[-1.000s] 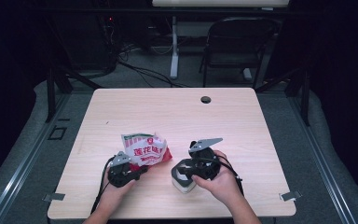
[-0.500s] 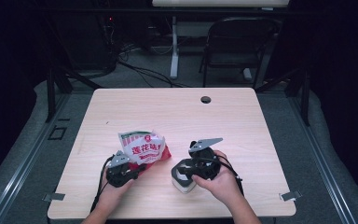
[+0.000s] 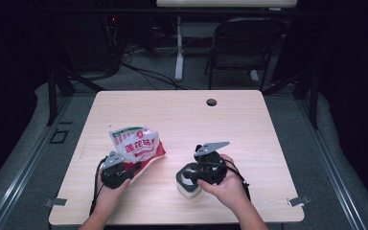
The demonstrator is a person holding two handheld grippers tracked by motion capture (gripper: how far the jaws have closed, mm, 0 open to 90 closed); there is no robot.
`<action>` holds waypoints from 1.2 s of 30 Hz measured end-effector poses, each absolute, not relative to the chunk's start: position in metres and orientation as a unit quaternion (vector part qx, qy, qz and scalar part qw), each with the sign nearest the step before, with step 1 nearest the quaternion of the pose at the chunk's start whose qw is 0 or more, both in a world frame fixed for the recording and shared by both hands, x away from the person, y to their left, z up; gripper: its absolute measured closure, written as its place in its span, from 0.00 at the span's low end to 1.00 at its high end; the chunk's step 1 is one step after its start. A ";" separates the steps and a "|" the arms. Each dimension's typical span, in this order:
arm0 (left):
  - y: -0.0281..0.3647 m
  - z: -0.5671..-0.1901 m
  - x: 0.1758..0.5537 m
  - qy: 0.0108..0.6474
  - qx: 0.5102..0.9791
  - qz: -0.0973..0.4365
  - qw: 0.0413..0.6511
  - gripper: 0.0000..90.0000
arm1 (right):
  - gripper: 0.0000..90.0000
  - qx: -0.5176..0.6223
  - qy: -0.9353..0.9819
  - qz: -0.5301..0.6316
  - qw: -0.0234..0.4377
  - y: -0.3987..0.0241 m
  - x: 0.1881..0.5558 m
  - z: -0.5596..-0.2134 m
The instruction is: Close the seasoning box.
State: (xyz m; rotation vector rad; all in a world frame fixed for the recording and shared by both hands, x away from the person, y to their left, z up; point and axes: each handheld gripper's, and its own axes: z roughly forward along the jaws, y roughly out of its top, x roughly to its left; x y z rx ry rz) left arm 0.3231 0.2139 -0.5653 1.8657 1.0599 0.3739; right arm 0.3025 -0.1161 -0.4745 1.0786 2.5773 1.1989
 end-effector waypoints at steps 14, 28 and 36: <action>0.243 -0.560 0.329 0.490 0.723 0.182 0.451 0.87 | 0.65 0.353 0.846 0.396 0.049 -0.115 0.302 -0.474; 0.267 -0.559 0.332 0.534 0.696 0.218 0.428 0.87 | 0.65 0.353 0.846 0.397 0.049 -0.115 0.302 -0.474; 0.271 -0.561 0.334 0.541 0.695 0.237 0.409 0.86 | 0.65 0.351 0.848 0.394 0.048 -0.115 0.302 -0.474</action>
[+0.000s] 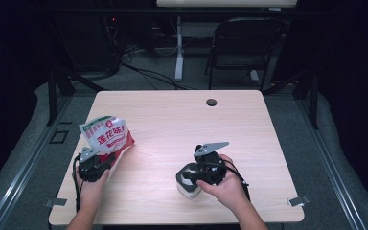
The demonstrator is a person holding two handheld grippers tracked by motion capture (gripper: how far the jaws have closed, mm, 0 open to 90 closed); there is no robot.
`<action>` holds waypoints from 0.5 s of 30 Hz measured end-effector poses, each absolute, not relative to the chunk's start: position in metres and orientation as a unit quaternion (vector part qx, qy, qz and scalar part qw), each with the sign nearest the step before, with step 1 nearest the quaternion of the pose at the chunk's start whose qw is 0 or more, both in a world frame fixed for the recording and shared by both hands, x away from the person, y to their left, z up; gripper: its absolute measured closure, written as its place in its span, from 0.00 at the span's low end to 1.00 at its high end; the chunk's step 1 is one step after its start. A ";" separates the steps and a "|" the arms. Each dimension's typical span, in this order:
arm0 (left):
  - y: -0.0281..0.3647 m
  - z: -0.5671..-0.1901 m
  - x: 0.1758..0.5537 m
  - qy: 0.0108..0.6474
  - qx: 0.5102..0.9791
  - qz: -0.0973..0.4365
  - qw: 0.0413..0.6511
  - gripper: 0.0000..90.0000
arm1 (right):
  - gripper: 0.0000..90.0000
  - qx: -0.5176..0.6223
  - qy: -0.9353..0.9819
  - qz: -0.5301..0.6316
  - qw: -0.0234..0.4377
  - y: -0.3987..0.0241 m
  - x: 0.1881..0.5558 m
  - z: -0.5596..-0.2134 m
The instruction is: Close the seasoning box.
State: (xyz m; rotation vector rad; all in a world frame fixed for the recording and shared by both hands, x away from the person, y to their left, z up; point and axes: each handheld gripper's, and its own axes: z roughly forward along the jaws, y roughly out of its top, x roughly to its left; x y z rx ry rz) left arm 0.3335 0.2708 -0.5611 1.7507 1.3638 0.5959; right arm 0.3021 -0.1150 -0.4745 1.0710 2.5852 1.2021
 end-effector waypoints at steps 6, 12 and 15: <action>0.271 -0.561 0.332 0.543 0.693 0.265 0.392 0.86 | 0.65 0.351 0.848 0.394 0.047 -0.114 0.302 -0.475; 0.273 -0.560 0.332 0.546 0.691 0.283 0.380 0.85 | 0.65 0.351 0.848 0.394 0.048 -0.115 0.302 -0.475; 0.275 -0.560 0.331 0.552 0.686 0.290 0.374 0.85 | 0.65 0.352 0.847 0.395 0.048 -0.115 0.302 -0.475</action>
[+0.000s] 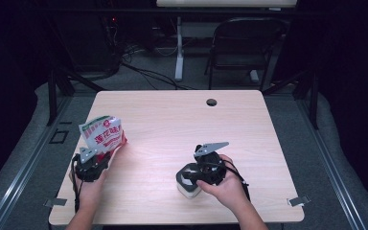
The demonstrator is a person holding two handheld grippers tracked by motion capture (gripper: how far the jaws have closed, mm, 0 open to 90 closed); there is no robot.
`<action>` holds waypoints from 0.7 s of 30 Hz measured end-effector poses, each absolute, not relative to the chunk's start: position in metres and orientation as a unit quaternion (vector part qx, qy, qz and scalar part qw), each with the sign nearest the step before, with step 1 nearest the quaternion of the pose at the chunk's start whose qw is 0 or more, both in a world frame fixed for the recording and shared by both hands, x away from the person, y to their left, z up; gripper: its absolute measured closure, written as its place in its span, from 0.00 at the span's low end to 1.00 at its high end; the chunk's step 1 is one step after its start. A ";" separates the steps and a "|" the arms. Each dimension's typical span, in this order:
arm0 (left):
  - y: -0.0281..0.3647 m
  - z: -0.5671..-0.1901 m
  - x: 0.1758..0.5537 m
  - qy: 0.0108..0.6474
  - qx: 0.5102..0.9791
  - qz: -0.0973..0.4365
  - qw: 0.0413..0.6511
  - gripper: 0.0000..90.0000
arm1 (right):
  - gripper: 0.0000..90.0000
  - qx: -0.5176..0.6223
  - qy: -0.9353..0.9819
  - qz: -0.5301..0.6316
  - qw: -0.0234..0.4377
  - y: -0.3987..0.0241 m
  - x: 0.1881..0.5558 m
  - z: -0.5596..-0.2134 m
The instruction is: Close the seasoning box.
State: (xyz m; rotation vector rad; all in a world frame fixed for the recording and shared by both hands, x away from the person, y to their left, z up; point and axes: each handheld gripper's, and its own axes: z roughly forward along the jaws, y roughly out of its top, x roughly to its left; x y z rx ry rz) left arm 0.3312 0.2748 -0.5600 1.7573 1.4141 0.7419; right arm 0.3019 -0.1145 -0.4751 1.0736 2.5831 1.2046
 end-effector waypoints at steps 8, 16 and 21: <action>0.274 -0.560 0.331 0.554 0.690 0.295 0.361 0.80 | 0.65 0.352 0.847 0.395 0.047 -0.115 0.302 -0.475; 0.272 -0.561 0.331 0.549 0.692 0.291 0.369 0.76 | 0.65 0.352 0.847 0.396 0.047 -0.115 0.302 -0.475; 0.272 -0.560 0.331 0.549 0.690 0.288 0.375 0.66 | 0.65 0.352 0.847 0.395 0.047 -0.115 0.302 -0.475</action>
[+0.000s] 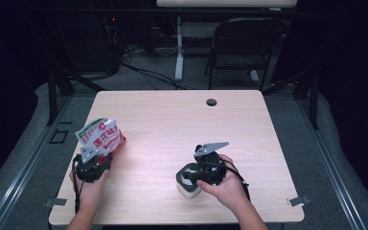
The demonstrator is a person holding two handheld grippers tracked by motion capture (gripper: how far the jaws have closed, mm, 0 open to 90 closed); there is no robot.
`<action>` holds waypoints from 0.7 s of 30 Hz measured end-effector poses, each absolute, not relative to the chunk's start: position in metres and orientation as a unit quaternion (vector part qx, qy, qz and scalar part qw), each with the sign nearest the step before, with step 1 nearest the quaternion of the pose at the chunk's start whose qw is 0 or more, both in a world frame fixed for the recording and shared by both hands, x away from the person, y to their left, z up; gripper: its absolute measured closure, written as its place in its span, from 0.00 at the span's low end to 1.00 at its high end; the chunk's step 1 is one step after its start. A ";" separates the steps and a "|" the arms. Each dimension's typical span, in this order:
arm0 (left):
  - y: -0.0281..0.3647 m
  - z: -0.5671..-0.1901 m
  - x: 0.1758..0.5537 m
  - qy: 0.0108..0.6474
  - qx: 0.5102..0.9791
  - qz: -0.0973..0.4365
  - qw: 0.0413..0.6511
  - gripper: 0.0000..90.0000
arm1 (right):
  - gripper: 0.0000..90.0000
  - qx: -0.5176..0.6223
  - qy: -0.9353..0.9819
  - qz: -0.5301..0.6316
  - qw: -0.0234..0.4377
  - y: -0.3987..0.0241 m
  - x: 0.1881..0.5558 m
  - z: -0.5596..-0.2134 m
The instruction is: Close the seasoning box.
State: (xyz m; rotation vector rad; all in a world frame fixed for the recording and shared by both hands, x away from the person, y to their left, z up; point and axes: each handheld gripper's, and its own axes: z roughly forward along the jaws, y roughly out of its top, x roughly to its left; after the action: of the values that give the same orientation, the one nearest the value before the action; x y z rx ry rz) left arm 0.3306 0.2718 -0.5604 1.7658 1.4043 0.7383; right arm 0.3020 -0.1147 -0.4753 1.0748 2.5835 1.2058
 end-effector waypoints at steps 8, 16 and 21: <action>0.267 -0.557 0.326 0.535 0.688 0.288 0.397 0.50 | 0.65 0.353 0.847 0.395 0.047 -0.114 0.302 -0.476; 0.256 -0.557 0.324 0.512 0.701 0.275 0.413 0.46 | 0.65 0.354 0.845 0.399 0.048 -0.116 0.301 -0.474; 0.244 -0.554 0.319 0.489 0.713 0.285 0.414 0.43 | 0.64 0.355 0.844 0.399 0.050 -0.117 0.302 -0.473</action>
State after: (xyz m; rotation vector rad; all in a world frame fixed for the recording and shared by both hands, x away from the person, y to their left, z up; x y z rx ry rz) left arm 0.3194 0.2444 -0.5542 1.7929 1.2284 0.7161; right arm 0.3016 -0.1175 -0.4729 1.0808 2.5705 1.2165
